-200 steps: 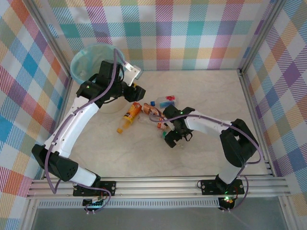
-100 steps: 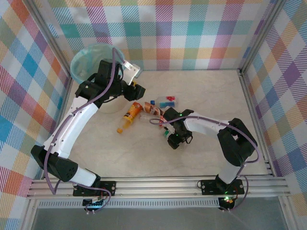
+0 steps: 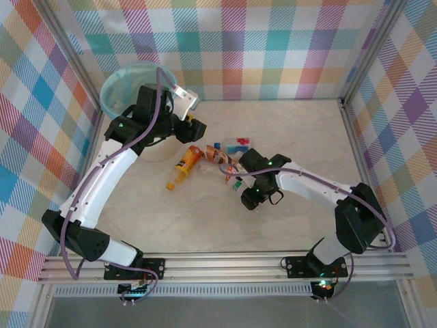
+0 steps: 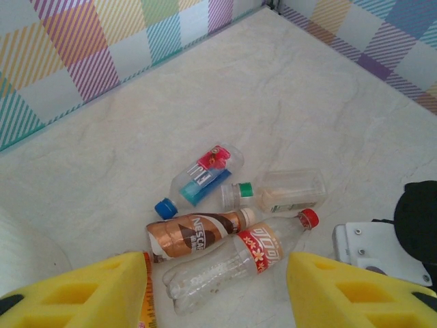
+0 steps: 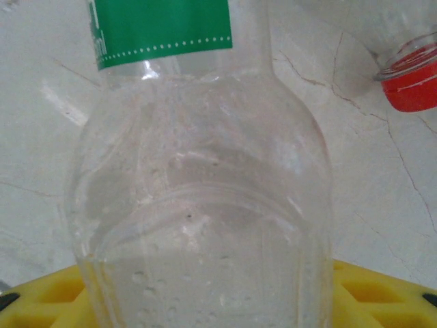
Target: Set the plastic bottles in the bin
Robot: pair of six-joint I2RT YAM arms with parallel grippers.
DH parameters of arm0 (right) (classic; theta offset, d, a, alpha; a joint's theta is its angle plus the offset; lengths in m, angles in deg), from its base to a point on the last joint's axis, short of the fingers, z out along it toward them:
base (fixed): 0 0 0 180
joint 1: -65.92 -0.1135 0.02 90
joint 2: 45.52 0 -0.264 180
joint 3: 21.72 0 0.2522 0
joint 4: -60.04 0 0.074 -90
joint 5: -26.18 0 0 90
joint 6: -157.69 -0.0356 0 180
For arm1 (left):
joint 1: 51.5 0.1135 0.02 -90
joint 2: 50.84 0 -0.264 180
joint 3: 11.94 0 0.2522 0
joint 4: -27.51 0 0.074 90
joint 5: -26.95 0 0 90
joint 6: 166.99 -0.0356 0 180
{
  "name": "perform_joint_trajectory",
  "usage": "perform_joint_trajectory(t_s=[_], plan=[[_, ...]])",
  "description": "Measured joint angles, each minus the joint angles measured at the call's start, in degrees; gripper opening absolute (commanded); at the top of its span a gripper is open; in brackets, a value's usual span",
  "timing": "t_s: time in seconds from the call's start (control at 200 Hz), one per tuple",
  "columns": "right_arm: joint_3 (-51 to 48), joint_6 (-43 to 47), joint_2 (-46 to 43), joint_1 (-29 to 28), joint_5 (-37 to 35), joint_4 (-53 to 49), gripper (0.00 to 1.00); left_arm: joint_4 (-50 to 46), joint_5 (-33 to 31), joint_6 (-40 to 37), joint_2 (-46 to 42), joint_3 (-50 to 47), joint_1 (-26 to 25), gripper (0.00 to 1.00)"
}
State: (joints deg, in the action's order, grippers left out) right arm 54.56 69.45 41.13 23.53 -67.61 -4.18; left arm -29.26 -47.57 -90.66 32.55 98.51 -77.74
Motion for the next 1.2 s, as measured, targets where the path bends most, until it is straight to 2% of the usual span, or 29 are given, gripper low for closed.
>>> perform_joint_trajectory(t_s=[0.33,0.69,0.74,0.96,1.205], plan=[[0.6,-1.0,-8.2,0.0,3.6,0.5,0.55,1.5,3.0,3.1,-0.1,0.7,0.0,0.57],[5.1,-3.0,-12.1,0.0,8.1,8.2,0.53,2.7,11.6,8.0,0.7,0.7,0.0,0.58],[5.2,-3.3,-12.5,0.0,8.4,9.5,0.53,2.7,12.9,8.8,1.1,0.6,0.0,0.63],[5.4,-5.0,-13.7,0.0,9.2,15.0,0.52,6.3,19.3,14.9,1.7,-1.8,0.0,0.73],[7.6,-6.1,-13.7,0.4,9.5,18.7,0.52,10.9,25.9,21.3,4.8,-2.8,-0.3,0.73]])
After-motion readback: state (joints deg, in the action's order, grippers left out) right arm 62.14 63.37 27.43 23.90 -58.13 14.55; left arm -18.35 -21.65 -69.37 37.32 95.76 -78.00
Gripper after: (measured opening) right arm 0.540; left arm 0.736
